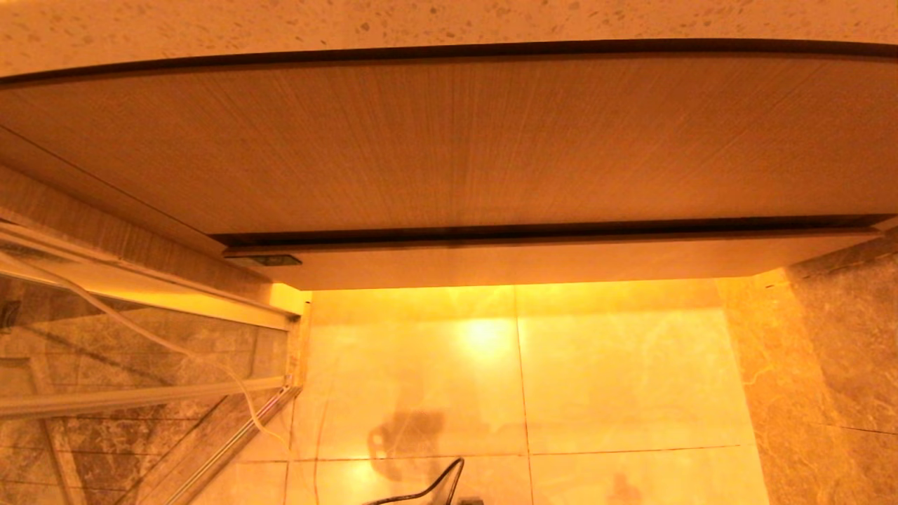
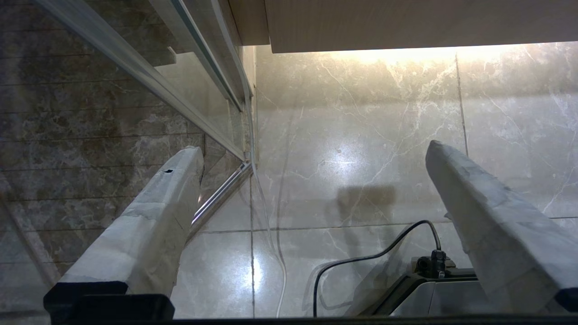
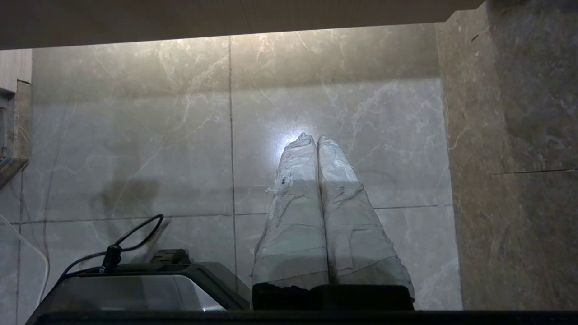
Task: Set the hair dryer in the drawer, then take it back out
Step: Pull open the drawer
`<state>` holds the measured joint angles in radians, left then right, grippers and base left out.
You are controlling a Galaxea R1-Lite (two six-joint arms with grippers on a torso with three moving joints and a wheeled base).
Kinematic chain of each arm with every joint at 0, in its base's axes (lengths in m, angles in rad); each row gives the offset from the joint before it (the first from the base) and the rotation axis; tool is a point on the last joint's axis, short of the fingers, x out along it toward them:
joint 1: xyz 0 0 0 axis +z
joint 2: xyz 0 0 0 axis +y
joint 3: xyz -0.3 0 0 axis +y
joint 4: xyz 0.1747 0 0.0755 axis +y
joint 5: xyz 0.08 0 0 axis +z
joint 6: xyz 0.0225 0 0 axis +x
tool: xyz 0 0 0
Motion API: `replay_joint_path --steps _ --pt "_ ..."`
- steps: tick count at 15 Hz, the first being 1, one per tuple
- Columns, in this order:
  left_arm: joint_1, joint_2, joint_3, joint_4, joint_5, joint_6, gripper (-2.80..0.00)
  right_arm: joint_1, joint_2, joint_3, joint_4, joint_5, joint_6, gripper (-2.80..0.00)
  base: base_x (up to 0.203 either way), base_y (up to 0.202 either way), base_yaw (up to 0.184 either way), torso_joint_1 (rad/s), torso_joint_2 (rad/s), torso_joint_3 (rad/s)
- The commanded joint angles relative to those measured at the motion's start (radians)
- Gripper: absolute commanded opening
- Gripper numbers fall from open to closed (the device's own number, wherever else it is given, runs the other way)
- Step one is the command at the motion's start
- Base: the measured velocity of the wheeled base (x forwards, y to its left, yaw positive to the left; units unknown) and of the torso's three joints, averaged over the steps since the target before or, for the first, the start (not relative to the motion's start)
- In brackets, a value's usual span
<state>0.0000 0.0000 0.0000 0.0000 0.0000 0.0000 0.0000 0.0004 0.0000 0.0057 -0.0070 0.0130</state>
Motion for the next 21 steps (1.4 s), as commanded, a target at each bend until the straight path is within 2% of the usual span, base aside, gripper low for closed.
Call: replay_joint_path --steps 1,14,15,17,21 --pt "0.000 0.000 0.000 0.000 0.000 0.000 0.00 0.000 0.000 0.000 0.000 -0.001 0.001 -2.80 0.000 0.000 0.000 0.000 0.00 0.000" --pt "0.000 0.000 0.000 0.000 0.000 0.000 0.00 0.000 0.000 -0.030 0.000 0.010 -0.026 -2.80 0.000 0.000 0.000 0.000 0.00 0.000" --pt "0.000 0.000 0.000 0.000 0.000 0.000 0.00 0.000 0.001 -0.076 0.015 0.017 -0.027 -2.80 0.000 0.000 0.000 0.000 0.00 0.000" --pt "0.000 0.000 0.000 0.000 0.000 0.000 0.00 0.000 0.022 -0.245 0.127 0.043 -0.023 -2.80 0.000 0.000 0.000 0.000 0.00 0.000" --pt "0.000 0.000 0.000 0.000 0.000 0.000 0.00 0.000 0.138 -0.672 0.474 0.184 0.004 -2.80 0.000 0.000 0.000 0.000 0.00 0.000"
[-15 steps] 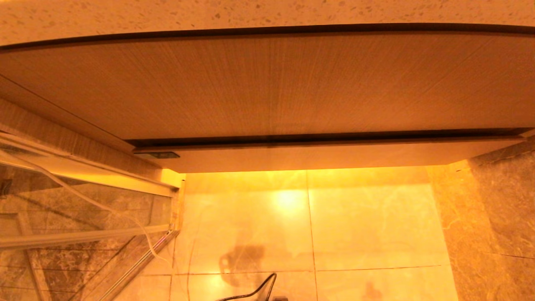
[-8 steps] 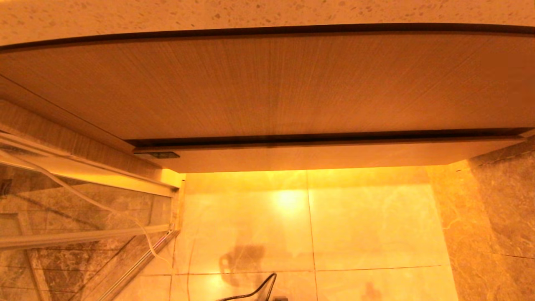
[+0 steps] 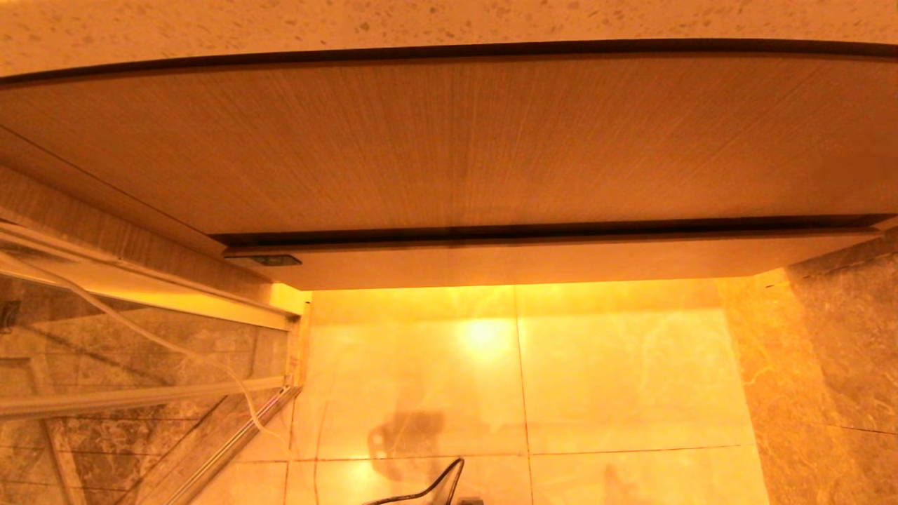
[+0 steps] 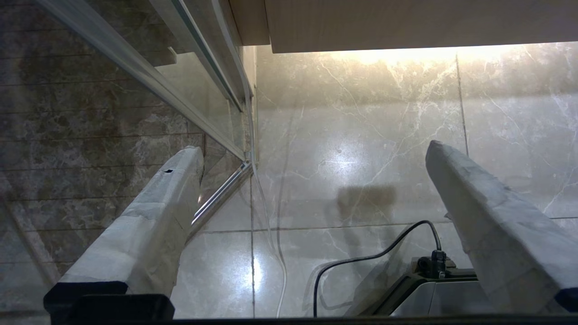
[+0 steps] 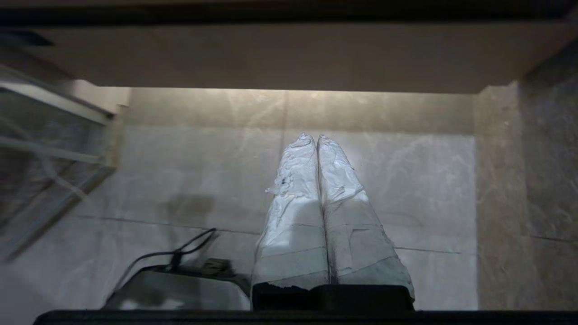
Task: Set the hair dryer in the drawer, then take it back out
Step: Pull open the drawer
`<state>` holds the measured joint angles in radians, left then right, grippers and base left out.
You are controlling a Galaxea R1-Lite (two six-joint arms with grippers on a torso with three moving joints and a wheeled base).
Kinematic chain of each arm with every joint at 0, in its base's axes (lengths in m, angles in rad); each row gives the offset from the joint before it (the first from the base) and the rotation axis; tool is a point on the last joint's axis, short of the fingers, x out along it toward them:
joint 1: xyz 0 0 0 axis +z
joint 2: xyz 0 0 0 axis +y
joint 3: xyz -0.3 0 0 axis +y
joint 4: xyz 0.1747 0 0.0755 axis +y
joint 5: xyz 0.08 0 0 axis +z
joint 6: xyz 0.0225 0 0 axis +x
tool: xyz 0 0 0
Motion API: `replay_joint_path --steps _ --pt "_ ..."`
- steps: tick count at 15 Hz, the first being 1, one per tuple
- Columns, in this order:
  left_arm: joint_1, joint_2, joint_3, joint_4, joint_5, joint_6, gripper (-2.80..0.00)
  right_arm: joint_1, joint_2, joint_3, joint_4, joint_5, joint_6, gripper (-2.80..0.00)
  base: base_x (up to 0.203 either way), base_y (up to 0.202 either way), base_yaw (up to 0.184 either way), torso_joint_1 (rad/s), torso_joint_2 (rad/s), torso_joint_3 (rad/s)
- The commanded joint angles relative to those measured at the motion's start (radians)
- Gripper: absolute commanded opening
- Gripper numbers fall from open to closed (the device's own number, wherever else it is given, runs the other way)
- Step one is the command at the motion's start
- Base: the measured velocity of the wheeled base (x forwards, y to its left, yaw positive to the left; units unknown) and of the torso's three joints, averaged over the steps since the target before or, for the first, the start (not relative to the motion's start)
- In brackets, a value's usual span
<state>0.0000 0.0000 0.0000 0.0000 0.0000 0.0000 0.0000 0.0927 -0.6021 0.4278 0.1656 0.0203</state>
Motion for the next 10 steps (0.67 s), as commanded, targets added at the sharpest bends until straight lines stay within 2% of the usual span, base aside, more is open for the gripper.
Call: replay_joint_path --steps 1,2,5,9,10 --pt "0.000 0.000 0.000 0.000 0.000 0.000 0.00 0.000 0.116 -0.168 0.123 0.059 0.018 -2.80 0.000 0.000 0.000 0.000 0.00 0.000" --pt "0.000 0.000 0.000 0.000 0.000 0.000 0.00 0.000 0.192 -0.232 0.181 0.121 0.042 -2.80 0.000 0.000 0.000 0.000 0.00 0.000" --pt "0.000 0.000 0.000 0.000 0.000 0.000 0.00 0.008 0.315 -0.339 0.306 0.424 0.125 -2.80 0.000 0.000 0.000 0.000 0.00 0.000" --pt "0.000 0.000 0.000 0.000 0.000 0.001 0.00 0.070 0.333 -0.478 0.629 0.627 0.138 -2.80 0.000 0.000 0.000 0.000 0.00 0.000" --pt "0.000 0.000 0.000 0.000 0.000 0.000 0.00 0.082 0.339 -0.492 0.667 0.657 0.131 -2.80 0.000 0.000 0.000 0.000 0.00 0.000"
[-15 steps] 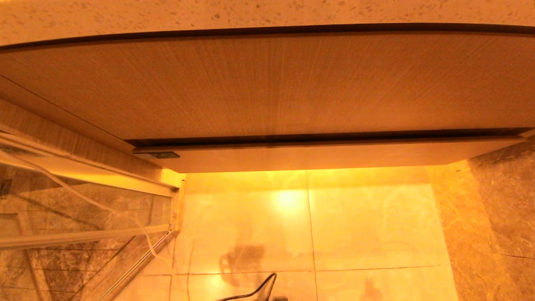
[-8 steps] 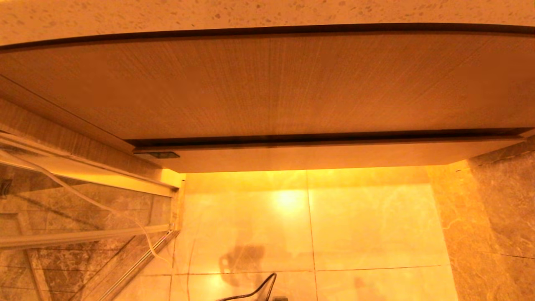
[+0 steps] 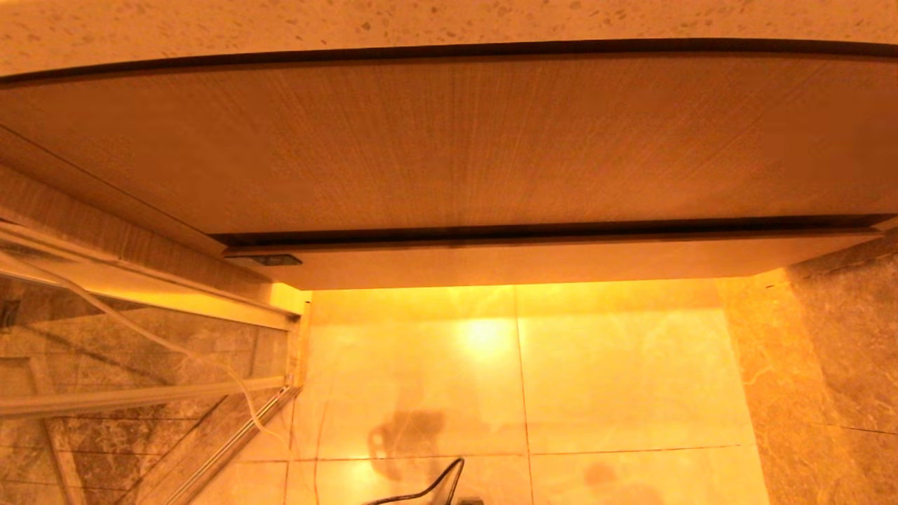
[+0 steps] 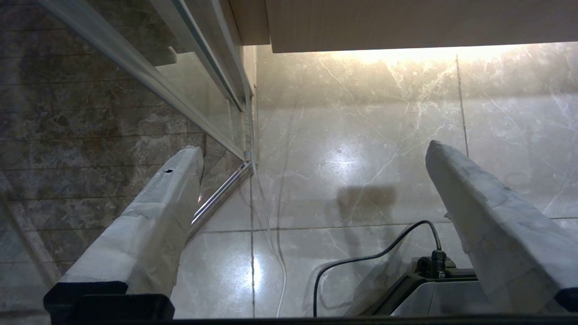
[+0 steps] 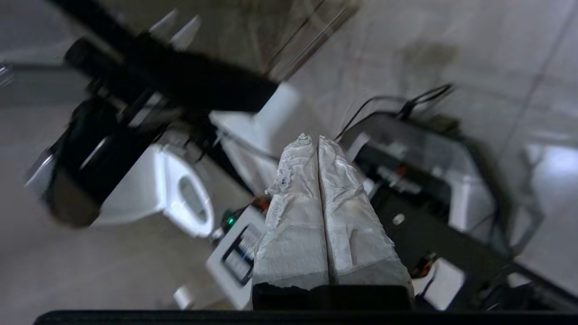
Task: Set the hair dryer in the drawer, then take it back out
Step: Pull open the drawer
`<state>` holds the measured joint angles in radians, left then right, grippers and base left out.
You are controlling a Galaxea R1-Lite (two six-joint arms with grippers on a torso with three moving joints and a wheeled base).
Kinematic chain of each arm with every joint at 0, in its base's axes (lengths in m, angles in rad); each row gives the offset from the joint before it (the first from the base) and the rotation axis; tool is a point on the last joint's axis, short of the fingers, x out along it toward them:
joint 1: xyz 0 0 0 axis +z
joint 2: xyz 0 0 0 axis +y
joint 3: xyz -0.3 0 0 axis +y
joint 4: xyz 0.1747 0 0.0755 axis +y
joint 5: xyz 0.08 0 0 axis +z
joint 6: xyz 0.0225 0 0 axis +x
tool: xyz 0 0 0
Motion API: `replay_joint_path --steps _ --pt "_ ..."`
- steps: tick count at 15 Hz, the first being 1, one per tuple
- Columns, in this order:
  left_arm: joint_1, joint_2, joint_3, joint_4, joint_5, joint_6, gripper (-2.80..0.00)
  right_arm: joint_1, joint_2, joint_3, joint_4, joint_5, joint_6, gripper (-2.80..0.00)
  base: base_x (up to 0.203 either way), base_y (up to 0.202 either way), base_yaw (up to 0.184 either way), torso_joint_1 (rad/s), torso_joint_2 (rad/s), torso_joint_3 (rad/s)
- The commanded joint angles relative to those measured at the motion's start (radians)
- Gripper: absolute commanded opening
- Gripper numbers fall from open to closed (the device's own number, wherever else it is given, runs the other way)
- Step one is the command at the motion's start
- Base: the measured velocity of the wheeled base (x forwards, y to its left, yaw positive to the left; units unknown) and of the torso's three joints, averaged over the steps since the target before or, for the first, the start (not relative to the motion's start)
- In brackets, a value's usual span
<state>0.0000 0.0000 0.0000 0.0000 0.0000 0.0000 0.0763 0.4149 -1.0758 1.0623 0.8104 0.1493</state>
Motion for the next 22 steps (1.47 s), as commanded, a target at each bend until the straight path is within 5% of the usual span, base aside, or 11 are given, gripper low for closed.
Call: replay_joint_path --steps 1,3,7,10,16,22 --pt "0.000 0.000 0.000 0.000 0.000 0.000 0.00 0.042 0.032 -0.018 0.051 0.018 -0.006 -2.80 0.000 0.000 0.000 0.000 0.00 0.000" --pt "0.000 0.000 0.000 0.000 0.000 0.000 0.00 0.070 0.129 -0.024 0.077 -0.008 -0.065 -2.80 0.000 0.000 0.000 0.000 0.00 0.000" --pt "0.000 0.000 0.000 0.000 0.000 0.000 0.00 0.114 0.301 -0.012 0.151 -0.309 -0.618 -2.80 0.000 0.000 0.000 0.000 0.00 0.000" --pt "0.000 0.000 0.000 0.000 0.000 0.000 0.00 0.138 0.392 0.008 0.177 -0.366 -0.947 -2.80 0.000 0.000 0.000 0.000 0.00 0.000" --pt "0.000 0.000 0.000 0.000 0.000 0.000 0.00 0.142 0.622 0.109 -0.062 -0.361 -1.196 -2.80 0.000 0.000 0.000 0.000 0.00 0.000" --pt "0.000 0.000 0.000 0.000 0.000 0.000 0.00 0.096 0.726 0.163 -0.428 -0.425 -1.309 -2.80 0.000 0.000 0.000 0.000 0.00 0.000"
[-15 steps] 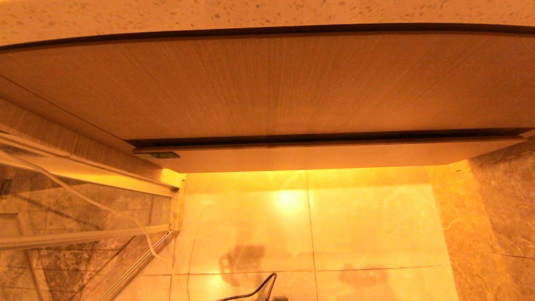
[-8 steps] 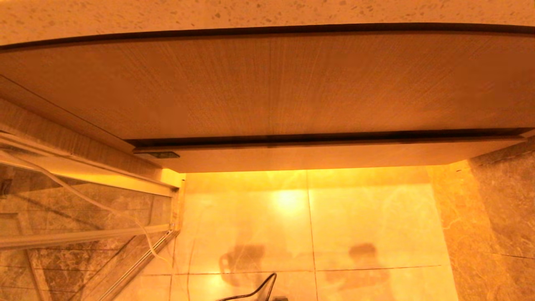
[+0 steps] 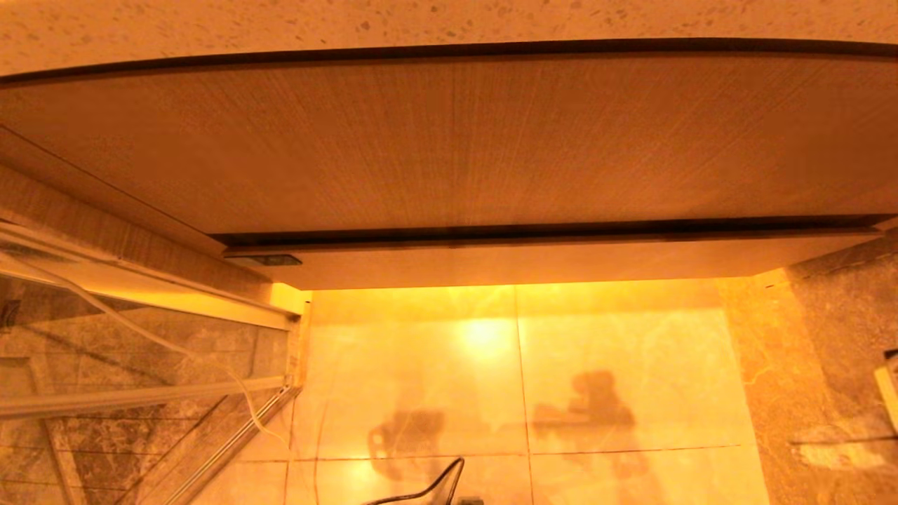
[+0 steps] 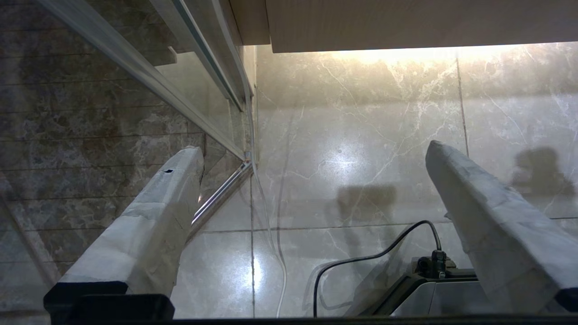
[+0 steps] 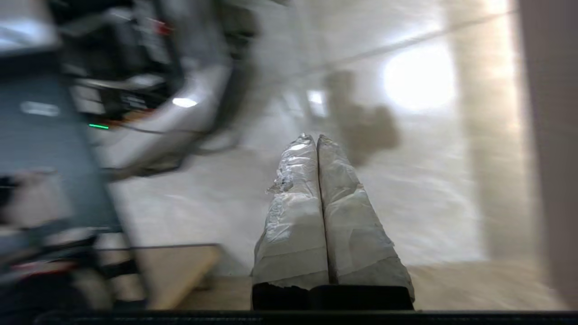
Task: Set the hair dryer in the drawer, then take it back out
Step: Pull open the drawer
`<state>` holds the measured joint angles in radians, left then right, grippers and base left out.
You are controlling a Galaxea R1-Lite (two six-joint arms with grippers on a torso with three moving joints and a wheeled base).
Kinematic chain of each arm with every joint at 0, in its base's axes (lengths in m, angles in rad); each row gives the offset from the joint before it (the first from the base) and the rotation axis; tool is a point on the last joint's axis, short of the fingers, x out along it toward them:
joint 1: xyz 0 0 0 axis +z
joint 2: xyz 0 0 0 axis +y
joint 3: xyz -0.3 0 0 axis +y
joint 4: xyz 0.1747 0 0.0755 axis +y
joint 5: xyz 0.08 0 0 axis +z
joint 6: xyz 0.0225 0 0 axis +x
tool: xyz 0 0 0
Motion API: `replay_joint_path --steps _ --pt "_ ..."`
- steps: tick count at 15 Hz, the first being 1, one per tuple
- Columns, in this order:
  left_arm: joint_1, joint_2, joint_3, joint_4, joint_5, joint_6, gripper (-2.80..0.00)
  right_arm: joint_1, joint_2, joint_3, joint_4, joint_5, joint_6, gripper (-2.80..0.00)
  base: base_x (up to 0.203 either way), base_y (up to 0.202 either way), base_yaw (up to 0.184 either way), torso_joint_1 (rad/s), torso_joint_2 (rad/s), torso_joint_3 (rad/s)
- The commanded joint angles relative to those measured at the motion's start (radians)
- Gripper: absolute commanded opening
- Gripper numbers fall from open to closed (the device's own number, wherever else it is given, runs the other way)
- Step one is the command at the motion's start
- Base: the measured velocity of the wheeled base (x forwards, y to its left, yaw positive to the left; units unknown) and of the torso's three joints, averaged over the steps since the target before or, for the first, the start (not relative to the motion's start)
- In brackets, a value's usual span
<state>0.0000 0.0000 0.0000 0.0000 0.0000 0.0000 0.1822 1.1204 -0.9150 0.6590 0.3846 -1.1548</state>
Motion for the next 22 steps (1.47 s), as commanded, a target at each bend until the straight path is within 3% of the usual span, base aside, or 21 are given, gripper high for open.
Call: replay_joint_path --steps 1,4,10,11,12,22 --pt "0.000 0.000 0.000 0.000 0.000 0.000 0.00 -0.015 0.019 0.026 -0.095 -0.056 -0.045 -2.80 0.000 0.000 0.000 0.000 0.00 0.000" --pt "0.000 0.000 0.000 0.000 0.000 0.000 0.00 -0.018 0.019 0.047 -0.238 -0.205 -0.171 -2.80 0.000 0.000 0.000 0.000 0.00 0.000" --pt "0.000 0.000 0.000 0.000 0.000 0.000 0.00 -0.014 0.055 0.081 -0.282 -0.179 -0.200 -2.80 0.000 0.000 0.000 0.000 0.00 0.000" --pt "0.000 0.000 0.000 0.000 0.000 0.000 0.00 -0.014 0.077 0.081 -0.291 -0.174 -0.204 -2.13 0.000 0.000 0.000 0.000 0.00 0.000" --pt "0.000 0.000 0.000 0.000 0.000 0.000 0.00 -0.010 0.100 0.080 -0.294 -0.160 -0.206 0.00 0.000 0.000 0.000 0.000 0.00 0.000" --pt "0.000 0.000 0.000 0.000 0.000 0.000 0.00 0.059 0.299 0.094 -0.626 -0.138 -0.199 0.00 0.000 0.000 0.000 0.000 0.00 0.000"
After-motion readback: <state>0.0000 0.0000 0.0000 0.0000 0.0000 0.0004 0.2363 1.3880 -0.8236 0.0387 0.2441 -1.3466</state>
